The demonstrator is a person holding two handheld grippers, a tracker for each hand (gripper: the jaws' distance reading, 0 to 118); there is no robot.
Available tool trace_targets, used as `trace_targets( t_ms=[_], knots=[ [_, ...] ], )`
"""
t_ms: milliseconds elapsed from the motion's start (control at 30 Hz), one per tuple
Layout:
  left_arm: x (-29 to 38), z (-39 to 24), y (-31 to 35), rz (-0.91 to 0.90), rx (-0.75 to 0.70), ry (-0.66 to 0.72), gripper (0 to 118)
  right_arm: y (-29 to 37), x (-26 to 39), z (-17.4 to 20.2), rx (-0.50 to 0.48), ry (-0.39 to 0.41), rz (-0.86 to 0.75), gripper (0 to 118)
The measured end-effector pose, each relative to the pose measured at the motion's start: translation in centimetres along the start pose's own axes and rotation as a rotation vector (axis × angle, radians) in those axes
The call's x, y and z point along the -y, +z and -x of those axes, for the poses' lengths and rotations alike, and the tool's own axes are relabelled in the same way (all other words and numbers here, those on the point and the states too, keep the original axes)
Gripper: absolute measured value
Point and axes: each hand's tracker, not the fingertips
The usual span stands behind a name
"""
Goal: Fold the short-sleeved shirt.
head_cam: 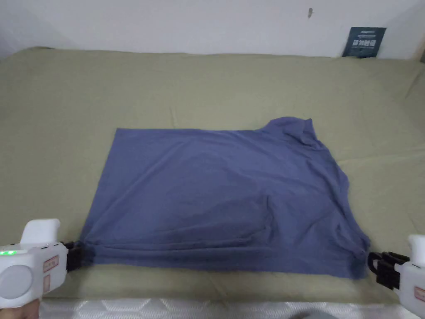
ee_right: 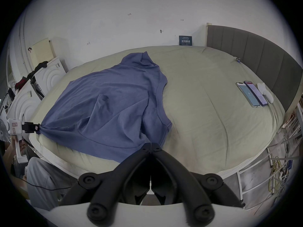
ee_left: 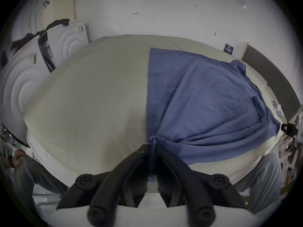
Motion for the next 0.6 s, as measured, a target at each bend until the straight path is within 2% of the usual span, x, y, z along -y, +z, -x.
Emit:
trace_targets(
  t_ms=[33,67,100,133,167,200,333,367,400,467,500,567,600],
  knots=[
    [0.1,-0.8,0.6,-0.004,0.001,0.006,6,-0.1,0.0,0.1,-0.013,0.006,0.007,4],
    [0.0,-0.8,0.6,-0.002,0.000,0.025,6,-0.4,-0.1,0.1,0.002,0.018,0.014,36],
    [0.1,-0.8,0.6,-0.002,0.004,0.040,6,-0.7,-0.1,0.1,-0.003,0.024,0.030,81],
    [0.1,-0.8,0.5,0.000,0.014,0.061,6,-1.3,-0.1,-0.1,-0.040,0.023,0.082,117],
    [0.0,0.3,-0.1,0.006,0.014,0.062,6,-1.1,0.1,-0.2,-0.023,0.012,0.073,118],
    [0.1,0.3,-0.1,0.005,0.011,0.060,6,-2.5,0.0,-1.0,-0.064,0.013,0.076,118],
    [0.0,-0.2,-0.1,0.002,-0.008,0.044,6,-3.9,0.8,-0.8,-0.050,0.037,0.085,118],
    [0.0,-0.1,-0.2,0.003,-0.010,0.047,6,-4.5,0.8,-1.0,-0.060,0.032,0.092,107],
    [-0.1,-0.1,-0.3,0.005,-0.012,0.048,6,-4.8,0.9,-1.2,-0.075,0.017,0.086,85],
    [0.4,-0.1,-0.2,0.010,-0.017,0.050,6,-5.3,0.6,-2.2,-0.035,0.016,0.084,13],
    [0.4,0.0,-0.3,0.013,-0.018,0.050,6,-5.6,0.7,-2.6,-0.018,0.036,0.087,11],
    [0.4,-0.4,-0.1,0.016,-0.020,0.050,6,-5.9,1.1,-3.5,-0.059,0.019,0.113,9],
    [0.4,-0.4,-0.1,0.019,-0.021,0.052,6,-4.2,0.1,-2.6,-0.072,0.031,0.107,8]
  ],
)
